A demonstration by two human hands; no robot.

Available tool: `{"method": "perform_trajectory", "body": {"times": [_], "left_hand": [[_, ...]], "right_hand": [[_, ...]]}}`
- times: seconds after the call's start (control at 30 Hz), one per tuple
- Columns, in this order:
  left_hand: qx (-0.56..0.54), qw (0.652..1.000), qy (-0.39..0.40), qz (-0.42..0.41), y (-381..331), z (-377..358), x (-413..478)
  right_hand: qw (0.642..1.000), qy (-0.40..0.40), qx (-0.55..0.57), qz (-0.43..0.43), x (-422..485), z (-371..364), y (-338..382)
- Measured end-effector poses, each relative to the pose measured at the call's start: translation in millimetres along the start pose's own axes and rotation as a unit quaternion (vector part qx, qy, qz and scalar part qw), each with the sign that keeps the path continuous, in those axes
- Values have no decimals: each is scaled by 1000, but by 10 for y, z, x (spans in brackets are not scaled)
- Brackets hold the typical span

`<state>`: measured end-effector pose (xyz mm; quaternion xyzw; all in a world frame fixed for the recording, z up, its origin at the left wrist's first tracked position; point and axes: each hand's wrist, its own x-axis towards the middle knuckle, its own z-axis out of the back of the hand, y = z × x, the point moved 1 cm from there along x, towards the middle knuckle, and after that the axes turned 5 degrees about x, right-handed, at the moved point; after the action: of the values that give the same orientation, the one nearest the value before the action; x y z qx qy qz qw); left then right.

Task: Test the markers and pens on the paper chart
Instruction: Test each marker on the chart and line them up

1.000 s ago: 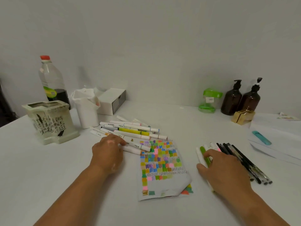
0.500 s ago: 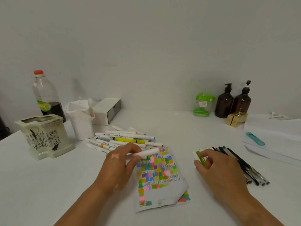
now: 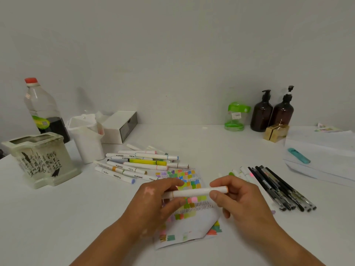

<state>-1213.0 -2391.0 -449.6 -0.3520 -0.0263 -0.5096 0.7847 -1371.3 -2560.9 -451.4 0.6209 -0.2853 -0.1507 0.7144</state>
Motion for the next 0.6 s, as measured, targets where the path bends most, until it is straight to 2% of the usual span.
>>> {"method": "perform_trajectory", "body": {"times": [0.23, 0.4, 0.5, 0.6], "left_hand": [[31, 998, 52, -35, -74, -57, 0], [15, 997, 66, -44, -135, -48, -25], [13, 997, 50, -63, -193, -50, -19], [11, 994, 55, -93, -229, -100, -23]], "right_hand": [[1000, 9, 7, 9, 1, 16, -1], [993, 29, 114, -15, -10, -7, 35], [986, 68, 146, -33, -38, -68, 38], [985, 120, 118, -43, -92, -162, 25]]}}
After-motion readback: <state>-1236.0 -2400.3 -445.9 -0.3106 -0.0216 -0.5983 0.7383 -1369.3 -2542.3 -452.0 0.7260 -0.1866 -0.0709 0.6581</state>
